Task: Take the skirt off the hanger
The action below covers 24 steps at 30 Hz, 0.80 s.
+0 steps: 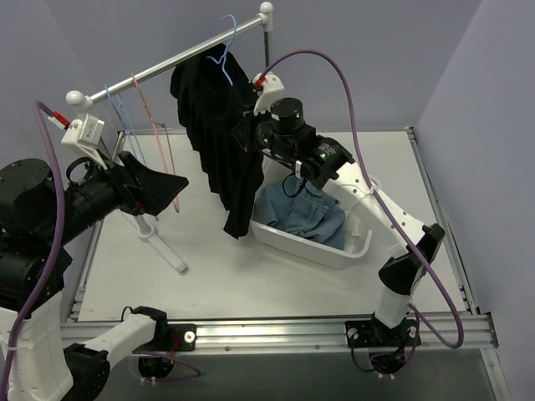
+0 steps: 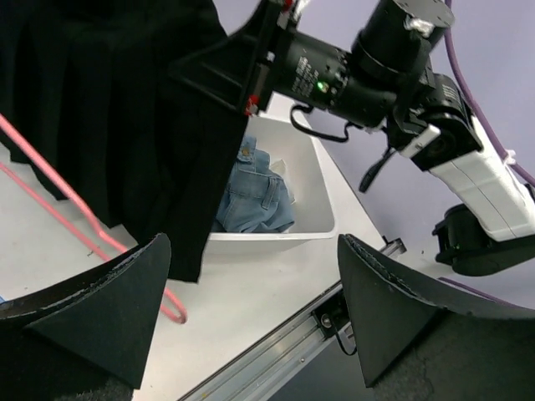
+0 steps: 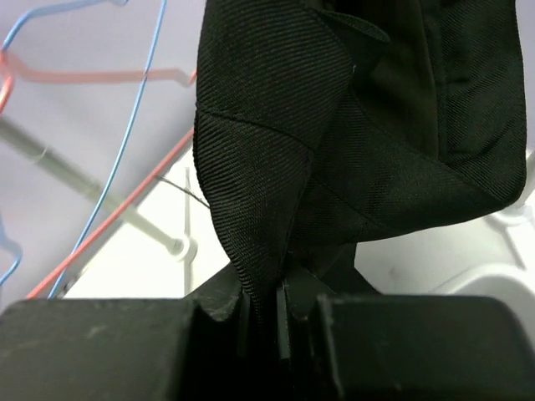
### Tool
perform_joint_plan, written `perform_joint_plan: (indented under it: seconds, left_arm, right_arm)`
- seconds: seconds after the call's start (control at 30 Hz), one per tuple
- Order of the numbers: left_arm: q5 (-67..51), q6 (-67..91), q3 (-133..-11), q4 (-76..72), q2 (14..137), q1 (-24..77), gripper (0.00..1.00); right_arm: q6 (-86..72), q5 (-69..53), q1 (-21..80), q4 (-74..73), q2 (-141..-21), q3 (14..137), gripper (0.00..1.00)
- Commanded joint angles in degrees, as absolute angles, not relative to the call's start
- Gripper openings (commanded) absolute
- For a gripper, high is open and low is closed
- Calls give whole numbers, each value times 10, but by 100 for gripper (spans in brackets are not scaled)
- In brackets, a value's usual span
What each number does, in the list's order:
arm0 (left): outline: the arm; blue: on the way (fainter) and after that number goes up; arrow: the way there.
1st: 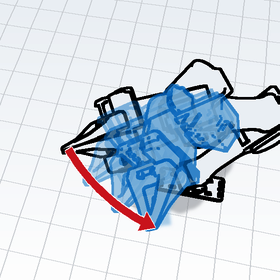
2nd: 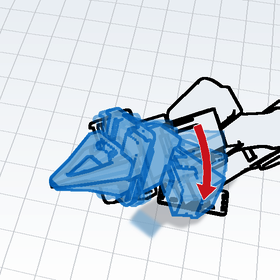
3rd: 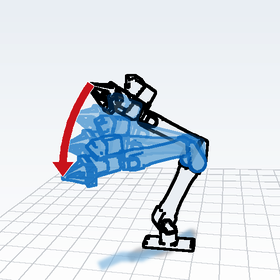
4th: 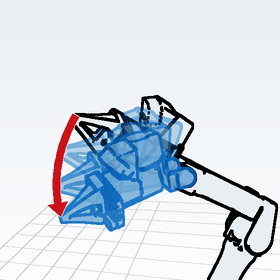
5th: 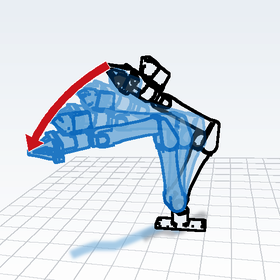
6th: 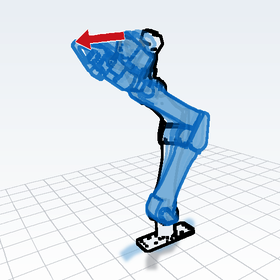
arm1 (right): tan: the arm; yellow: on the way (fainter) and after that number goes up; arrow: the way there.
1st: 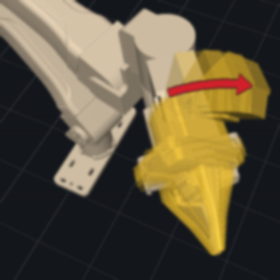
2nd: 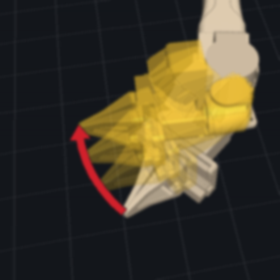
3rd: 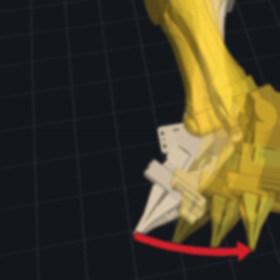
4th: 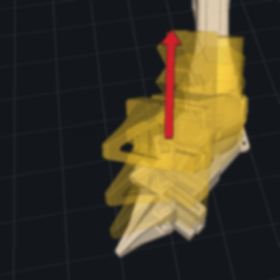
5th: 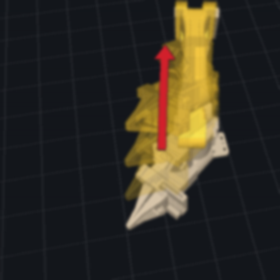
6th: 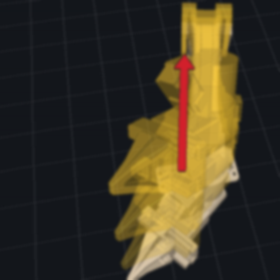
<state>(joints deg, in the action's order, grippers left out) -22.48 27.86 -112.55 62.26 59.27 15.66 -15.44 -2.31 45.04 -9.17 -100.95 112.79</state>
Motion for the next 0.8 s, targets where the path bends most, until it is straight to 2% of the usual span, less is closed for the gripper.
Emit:
perform_joint_plan:
  seconds: [0.0,0.3,0.57,0.77]
  left_arm:
    - [-220,265,-1147,585,617,156,89]
    - [-200,269,-1136,535,643,156,89]
    - [-194,224,-1205,548,723,167,86]
    - [-167,184,-1243,579,776,209,85]
  right_arm:
    - [-163,-61,465,-59,-940,1107,0]
    - [-163,-110,478,-135,-830,1001,0]
    - [-175,-227,481,-217,-772,985,0]
    - [-186,-242,497,-260,-752,971,0]
